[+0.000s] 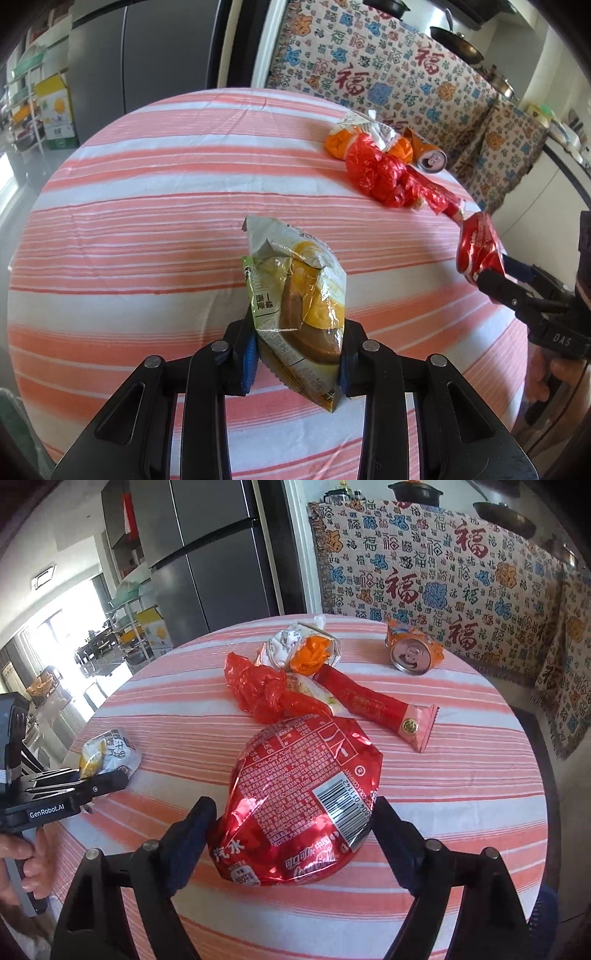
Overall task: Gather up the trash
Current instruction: 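Carry both bags over the blue wastebasket and open both grippers to drop them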
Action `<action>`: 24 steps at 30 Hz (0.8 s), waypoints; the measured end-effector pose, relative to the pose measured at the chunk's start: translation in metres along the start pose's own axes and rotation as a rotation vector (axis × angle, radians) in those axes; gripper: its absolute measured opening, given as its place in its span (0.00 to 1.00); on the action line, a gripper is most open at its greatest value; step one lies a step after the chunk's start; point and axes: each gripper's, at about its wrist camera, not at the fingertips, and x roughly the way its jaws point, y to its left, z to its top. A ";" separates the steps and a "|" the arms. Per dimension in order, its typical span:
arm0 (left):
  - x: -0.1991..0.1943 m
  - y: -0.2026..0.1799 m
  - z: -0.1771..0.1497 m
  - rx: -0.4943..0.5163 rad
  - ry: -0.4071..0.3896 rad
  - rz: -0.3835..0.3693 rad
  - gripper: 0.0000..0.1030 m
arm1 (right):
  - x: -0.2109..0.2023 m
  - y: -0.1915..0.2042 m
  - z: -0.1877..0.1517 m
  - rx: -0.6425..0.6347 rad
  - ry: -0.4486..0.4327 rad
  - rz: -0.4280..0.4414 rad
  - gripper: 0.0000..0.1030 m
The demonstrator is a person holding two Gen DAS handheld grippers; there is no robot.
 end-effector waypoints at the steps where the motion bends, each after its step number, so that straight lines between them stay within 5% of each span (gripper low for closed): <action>1: 0.001 -0.003 -0.001 0.004 0.001 -0.001 0.32 | -0.003 -0.002 -0.001 -0.002 0.000 -0.003 0.84; 10: -0.014 -0.050 0.001 0.043 -0.021 -0.090 0.31 | -0.030 -0.020 -0.005 0.045 -0.031 0.006 0.84; 24: -0.008 -0.106 0.007 0.115 0.002 -0.110 0.31 | -0.062 -0.051 -0.007 0.107 -0.079 0.003 0.84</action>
